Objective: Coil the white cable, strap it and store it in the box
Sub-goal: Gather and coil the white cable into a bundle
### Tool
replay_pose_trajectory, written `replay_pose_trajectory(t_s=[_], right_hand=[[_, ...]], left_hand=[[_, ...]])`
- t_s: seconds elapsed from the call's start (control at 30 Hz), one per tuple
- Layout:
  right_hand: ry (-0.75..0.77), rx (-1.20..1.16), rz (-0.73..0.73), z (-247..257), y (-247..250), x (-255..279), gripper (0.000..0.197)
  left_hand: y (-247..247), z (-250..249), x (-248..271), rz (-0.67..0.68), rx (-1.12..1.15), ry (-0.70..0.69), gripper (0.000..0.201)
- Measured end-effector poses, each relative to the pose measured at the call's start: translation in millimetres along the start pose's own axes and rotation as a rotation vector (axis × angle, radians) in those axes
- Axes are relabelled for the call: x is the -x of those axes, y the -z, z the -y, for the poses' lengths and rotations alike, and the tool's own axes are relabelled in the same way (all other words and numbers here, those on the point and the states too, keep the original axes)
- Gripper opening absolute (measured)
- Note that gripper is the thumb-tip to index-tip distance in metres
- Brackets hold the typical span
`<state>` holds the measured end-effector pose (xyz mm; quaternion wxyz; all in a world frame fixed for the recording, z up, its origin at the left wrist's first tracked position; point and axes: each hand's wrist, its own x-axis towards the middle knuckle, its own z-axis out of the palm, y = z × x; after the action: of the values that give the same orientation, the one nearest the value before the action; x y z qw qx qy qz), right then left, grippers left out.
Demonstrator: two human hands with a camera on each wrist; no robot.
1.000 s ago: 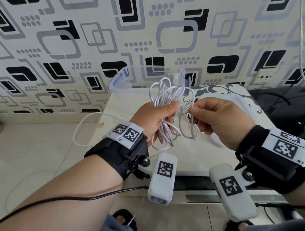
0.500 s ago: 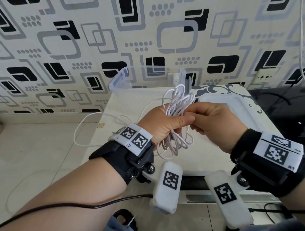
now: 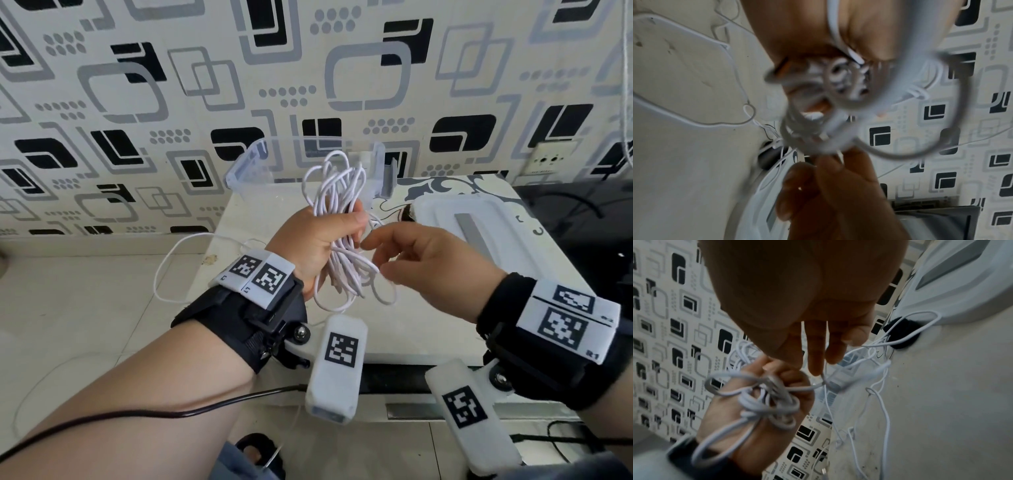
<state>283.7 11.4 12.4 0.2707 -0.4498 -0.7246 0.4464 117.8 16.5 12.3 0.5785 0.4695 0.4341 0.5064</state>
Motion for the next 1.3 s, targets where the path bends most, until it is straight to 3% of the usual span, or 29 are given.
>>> replay_pose_trajectory(t_s=[0.27,0.4,0.53,0.67,0.87,1.0,1.17,1.3], right_hand=[[-0.094,0.059,-0.004,6.8,-5.2,5.5,0.042],[-0.175,0.231,-0.012,4.5,-12.1,6.8,0.031],[-0.340,0.112,-0.117,-2.5,-6.1,0.7,0.022],[-0.525,-0.092,-0.028,-5.2,-9.8,-2.5,0.025],[-0.560,-0.503,-0.031,-11.7,-23.9,-6.1,0.038],[-0.535,-0.698,-0.068,-12.2,-22.6,-9.1,0.031],[-0.548,-0.733,-0.191,-7.4,-18.1,-10.3,0.024],[-0.518,-0.701,-0.221,-4.8,-17.6,-8.2,0.016]], left_hand=[[1.4,-4.0,3.4,0.031,0.037,-0.032,0.015],[2.3,-8.0,6.7,0.110,0.042,-0.009,0.015],[2.6,-10.9,9.0,0.126,0.037,-0.025,0.010],[3.7,-10.5,9.1,0.122,0.035,-0.033,0.007],[-3.6,-7.6,10.8,0.169,0.038,-0.014,0.011],[-6.7,-4.3,12.2,0.199,0.005,-0.003,0.010],[-3.5,-5.0,9.2,0.121,0.063,0.025,0.017],[0.2,3.2,3.0,-0.085,-0.014,0.063,0.020]])
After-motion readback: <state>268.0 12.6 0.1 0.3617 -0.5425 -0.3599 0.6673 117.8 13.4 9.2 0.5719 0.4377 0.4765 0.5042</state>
